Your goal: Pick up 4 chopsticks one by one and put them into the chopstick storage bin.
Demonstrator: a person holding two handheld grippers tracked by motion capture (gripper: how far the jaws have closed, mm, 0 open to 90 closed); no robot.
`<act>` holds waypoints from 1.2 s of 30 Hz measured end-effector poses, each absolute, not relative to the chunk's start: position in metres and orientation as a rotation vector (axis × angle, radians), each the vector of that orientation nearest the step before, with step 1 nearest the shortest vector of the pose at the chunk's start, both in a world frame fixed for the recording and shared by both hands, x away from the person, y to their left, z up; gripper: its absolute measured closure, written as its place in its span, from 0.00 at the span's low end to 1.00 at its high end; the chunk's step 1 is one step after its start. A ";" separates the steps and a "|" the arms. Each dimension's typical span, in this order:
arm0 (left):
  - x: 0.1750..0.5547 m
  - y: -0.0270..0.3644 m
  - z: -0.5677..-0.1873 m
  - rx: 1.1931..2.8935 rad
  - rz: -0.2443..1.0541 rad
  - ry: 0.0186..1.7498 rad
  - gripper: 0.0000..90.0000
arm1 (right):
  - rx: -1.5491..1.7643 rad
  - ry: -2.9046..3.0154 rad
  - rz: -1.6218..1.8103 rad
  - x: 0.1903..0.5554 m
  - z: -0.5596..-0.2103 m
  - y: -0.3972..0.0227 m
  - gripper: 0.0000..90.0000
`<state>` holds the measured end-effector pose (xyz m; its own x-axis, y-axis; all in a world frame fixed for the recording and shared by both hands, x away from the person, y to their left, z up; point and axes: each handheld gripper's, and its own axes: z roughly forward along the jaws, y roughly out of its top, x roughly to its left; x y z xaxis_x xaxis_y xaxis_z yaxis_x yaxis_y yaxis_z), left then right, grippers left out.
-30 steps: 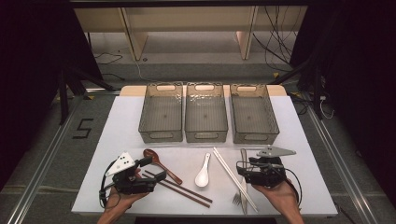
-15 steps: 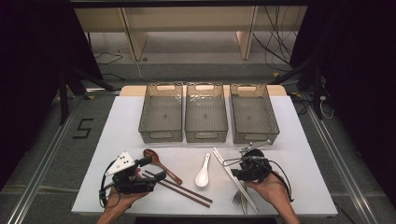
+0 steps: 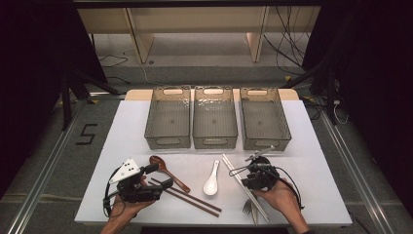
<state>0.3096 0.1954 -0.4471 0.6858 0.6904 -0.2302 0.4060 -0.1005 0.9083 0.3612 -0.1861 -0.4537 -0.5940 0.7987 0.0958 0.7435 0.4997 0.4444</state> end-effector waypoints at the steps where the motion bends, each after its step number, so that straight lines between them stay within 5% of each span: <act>1: 0.310 0.196 -0.447 1.728 0.303 0.883 0.20 | 1.351 2.619 0.680 0.361 -0.454 -0.186 0.77; 36: 0.310 0.196 -0.447 1.727 0.303 0.889 0.20 | 1.316 2.617 0.601 0.363 -0.457 -0.182 0.95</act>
